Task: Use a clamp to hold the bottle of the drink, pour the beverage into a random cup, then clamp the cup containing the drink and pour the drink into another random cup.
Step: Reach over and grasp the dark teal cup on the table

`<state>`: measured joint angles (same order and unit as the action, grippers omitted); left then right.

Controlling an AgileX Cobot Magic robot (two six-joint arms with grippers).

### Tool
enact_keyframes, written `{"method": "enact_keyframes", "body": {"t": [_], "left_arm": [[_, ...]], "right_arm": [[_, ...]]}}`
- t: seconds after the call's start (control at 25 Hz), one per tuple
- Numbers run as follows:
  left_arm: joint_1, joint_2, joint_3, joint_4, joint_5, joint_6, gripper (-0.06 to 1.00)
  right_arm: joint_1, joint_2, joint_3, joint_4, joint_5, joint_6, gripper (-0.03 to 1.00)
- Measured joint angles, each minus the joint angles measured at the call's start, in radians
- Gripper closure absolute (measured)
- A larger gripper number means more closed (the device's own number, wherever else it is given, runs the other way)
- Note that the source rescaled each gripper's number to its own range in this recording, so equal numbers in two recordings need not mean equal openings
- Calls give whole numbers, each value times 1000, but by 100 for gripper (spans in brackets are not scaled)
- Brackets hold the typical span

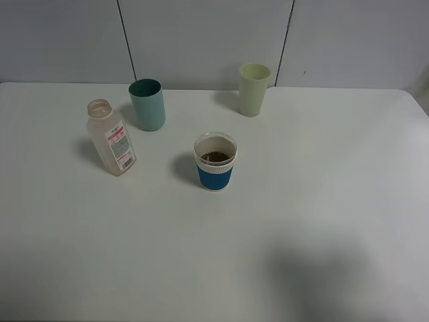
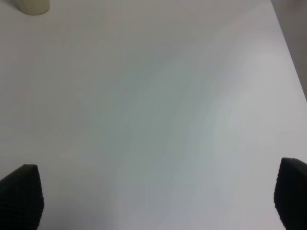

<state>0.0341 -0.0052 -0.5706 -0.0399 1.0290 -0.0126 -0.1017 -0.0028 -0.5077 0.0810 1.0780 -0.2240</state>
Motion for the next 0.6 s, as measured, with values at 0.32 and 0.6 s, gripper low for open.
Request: {"method": "enact_keyframes", "body": {"t": [0.32, 0.6], "left_arm": [[0, 0, 66, -31, 18, 1, -6], [0, 0, 66, -31, 18, 1, -6]], "right_arm": [[0, 0, 0, 0, 0, 0, 8], [0, 0, 0, 0, 0, 0, 8]]}}
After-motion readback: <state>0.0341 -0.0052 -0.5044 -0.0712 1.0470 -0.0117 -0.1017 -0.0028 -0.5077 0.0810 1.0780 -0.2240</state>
